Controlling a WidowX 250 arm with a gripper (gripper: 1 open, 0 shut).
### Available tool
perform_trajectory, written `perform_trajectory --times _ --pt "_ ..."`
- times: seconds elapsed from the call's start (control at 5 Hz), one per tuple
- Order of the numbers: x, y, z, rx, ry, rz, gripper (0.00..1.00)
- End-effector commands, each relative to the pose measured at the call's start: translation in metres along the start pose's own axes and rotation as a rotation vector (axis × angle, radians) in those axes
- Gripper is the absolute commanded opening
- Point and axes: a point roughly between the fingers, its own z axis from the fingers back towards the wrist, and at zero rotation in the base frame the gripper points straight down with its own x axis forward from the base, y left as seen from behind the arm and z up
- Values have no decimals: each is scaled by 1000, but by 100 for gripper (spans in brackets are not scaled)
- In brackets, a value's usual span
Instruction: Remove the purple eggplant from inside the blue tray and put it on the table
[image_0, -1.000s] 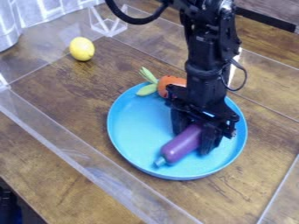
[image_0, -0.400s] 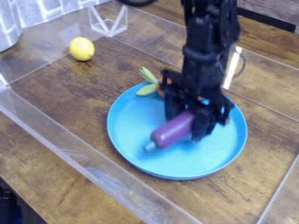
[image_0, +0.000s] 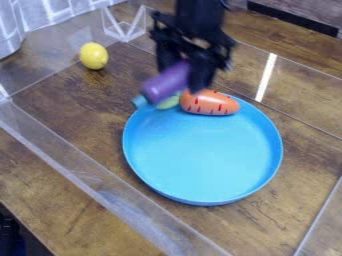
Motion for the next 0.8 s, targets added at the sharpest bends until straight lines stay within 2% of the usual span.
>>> perform_trajectory --times 0.0,0.4,0.6 --pt "4 4 32 12 -97 8 0" --pt "-2 -31 22 12 -82 -98 0" --pt "-2 -33 19 21 -75 -115 0"
